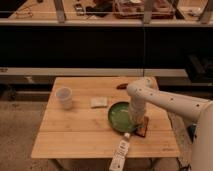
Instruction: Push the ceramic bowl across the table
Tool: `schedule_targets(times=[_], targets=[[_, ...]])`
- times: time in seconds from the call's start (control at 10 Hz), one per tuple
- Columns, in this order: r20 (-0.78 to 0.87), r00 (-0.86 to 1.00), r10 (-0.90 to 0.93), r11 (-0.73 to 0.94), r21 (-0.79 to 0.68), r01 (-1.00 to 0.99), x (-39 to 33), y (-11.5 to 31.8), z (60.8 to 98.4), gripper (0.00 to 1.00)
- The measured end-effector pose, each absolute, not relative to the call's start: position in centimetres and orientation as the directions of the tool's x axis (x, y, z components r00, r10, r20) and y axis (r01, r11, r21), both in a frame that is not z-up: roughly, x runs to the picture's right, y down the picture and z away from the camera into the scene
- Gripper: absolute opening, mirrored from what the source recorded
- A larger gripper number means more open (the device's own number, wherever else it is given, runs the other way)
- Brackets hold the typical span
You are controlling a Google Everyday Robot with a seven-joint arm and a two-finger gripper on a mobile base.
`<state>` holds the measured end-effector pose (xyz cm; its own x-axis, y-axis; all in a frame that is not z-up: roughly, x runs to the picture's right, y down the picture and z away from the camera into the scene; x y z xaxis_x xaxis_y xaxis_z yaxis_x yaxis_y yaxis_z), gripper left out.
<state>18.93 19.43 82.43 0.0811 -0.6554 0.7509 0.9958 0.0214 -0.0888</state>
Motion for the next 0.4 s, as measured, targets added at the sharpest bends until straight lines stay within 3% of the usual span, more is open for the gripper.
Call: schedule_targets(times=[0.2,0.4], targets=[[0.757,0.116,-0.643,0.037,-0.121,0.992,20.4,20.5,81.4,0.00],[0.752,0.135,-0.645,0.060,-0.126,0.990,21.2,21.2,80.7,0.06]])
